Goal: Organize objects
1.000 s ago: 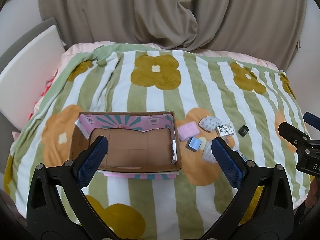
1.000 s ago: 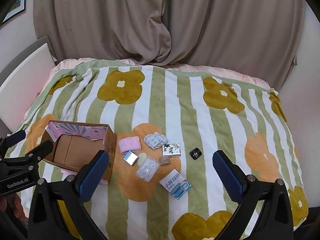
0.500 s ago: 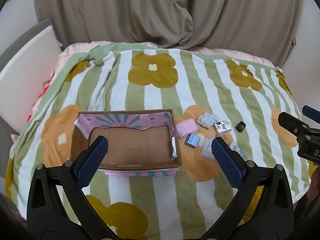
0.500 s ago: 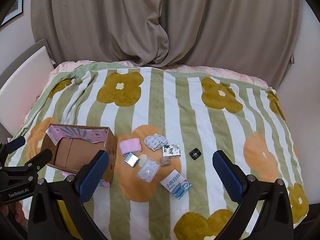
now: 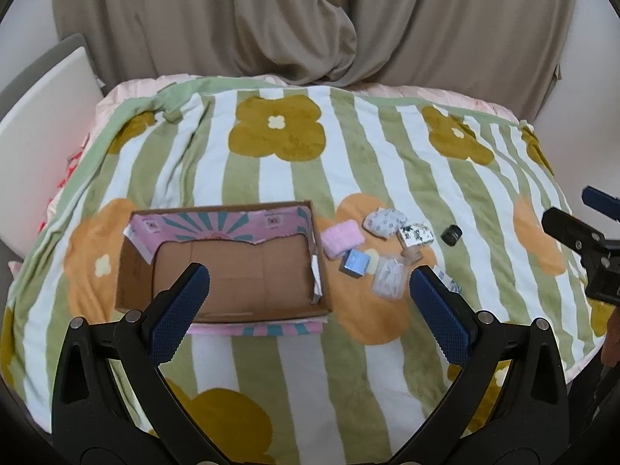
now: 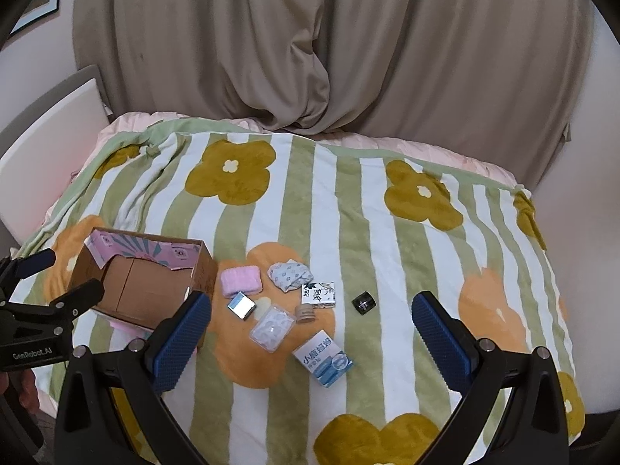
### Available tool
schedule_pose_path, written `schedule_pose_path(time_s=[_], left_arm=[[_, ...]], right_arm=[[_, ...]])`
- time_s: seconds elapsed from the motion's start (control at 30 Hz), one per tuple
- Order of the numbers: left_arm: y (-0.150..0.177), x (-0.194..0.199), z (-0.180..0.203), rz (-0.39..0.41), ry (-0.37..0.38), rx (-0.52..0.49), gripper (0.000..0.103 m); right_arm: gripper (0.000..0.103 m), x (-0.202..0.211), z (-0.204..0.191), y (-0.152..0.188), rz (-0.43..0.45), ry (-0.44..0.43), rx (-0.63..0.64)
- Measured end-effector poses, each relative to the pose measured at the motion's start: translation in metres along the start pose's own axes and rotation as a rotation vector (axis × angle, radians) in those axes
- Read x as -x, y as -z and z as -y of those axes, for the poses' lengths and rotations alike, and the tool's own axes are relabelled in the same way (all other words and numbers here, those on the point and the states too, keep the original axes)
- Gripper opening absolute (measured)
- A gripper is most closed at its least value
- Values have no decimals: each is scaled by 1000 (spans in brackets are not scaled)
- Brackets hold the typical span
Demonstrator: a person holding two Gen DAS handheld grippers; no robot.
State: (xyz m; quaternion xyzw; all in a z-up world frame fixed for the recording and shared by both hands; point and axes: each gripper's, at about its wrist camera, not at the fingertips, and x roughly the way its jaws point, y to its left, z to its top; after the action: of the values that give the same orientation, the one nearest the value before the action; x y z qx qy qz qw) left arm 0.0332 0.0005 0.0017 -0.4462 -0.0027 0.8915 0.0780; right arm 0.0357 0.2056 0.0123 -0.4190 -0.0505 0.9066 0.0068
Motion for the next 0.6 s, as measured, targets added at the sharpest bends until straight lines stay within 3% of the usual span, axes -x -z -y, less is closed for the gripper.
schedule_pose_path(time_s=[0.37, 0.6], left_arm=[[39, -26, 56, -61, -16, 18, 103], [44, -59, 95, -87, -21, 27, 102]], right_arm=[[103, -34, 45, 25, -18, -102, 58], [103, -71, 77, 48, -61, -164, 111]])
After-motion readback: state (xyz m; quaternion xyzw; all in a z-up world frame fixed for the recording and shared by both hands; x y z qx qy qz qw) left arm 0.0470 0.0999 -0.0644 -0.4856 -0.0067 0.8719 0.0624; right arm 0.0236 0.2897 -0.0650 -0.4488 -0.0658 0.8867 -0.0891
